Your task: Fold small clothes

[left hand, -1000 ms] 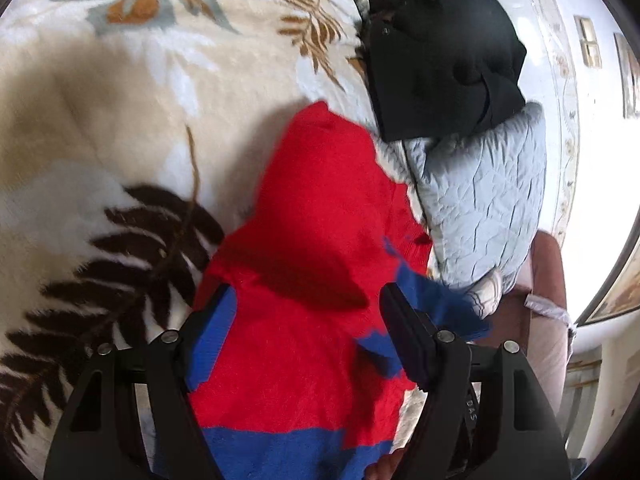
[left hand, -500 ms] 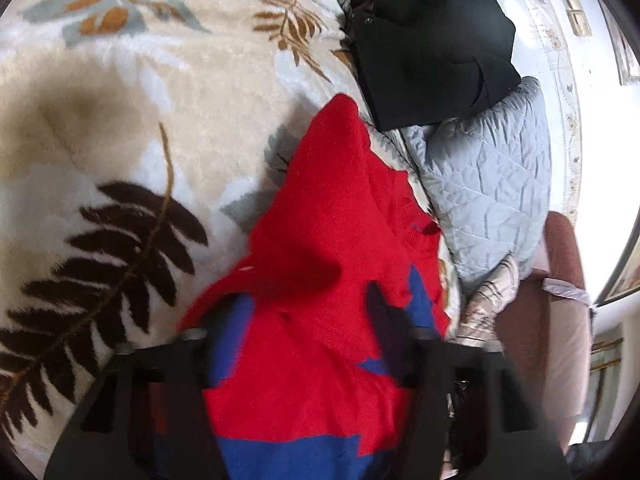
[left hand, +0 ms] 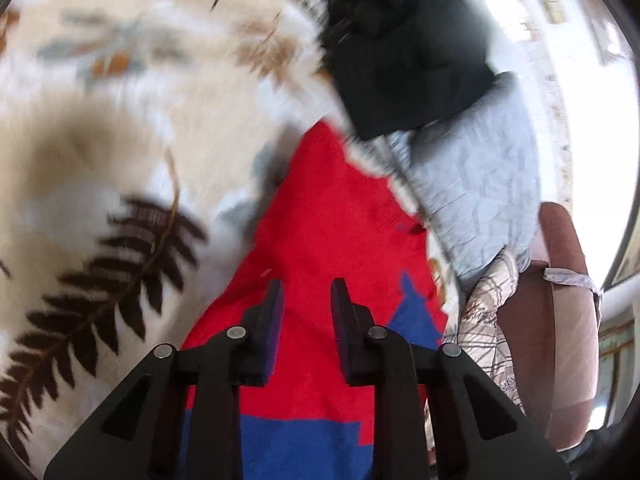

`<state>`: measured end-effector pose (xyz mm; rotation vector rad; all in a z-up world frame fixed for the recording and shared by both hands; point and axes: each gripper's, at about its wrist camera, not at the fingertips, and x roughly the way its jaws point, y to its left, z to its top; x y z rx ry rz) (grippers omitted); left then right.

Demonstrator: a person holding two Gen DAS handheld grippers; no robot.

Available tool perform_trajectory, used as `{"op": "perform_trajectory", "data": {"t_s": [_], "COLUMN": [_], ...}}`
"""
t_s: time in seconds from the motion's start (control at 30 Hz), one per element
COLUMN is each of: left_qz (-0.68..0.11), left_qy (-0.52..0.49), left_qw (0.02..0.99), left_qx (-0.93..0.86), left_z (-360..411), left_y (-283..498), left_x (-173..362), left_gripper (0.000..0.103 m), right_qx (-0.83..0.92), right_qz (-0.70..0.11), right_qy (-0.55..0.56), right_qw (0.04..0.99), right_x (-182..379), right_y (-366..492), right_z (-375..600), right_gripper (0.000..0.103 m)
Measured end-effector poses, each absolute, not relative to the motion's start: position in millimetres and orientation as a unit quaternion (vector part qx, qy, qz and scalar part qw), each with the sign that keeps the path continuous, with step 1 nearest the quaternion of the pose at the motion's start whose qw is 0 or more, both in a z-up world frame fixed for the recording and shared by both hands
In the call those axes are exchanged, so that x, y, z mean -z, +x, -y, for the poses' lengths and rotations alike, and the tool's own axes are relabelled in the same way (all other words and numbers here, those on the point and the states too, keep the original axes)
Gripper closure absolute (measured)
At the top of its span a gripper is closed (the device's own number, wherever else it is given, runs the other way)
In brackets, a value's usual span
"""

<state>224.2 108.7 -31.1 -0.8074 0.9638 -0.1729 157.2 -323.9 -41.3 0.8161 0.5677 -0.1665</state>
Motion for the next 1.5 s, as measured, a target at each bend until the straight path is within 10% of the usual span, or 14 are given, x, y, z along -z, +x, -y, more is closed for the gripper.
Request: {"op": "perform_trajectory", "data": {"t_s": [0.13, 0.37, 0.53, 1.5], "left_qz": [-0.431, -0.515, -0.495, -0.526], "left_qy": [-0.321, -0.241, -0.189, -0.021], "left_qw": [0.840, 0.823, 0.848, 0.850], "left_qx": [0.072, 0.008, 0.015, 0.011], "left_z": [-102, -84, -68, -19], "left_y": [240, 271, 259, 200], "left_x": [20, 67, 45, 57], "left_gripper": [0.064, 0.064, 0.052, 0.036], "right_qx": [0.034, 0.014, 0.003, 0.005], "right_qz": [-0.256, -0.374, -0.350, -0.484], "right_qy": [0.386, 0.329, 0.313, 0.167], "right_qw": [0.886, 0.867, 0.883, 0.859], "right_x": [28, 73, 53, 52], "right_y": [169, 220, 202, 89], "right_z": [318, 298, 298, 268], "right_gripper": [0.090, 0.098, 0.071, 0.055]}}
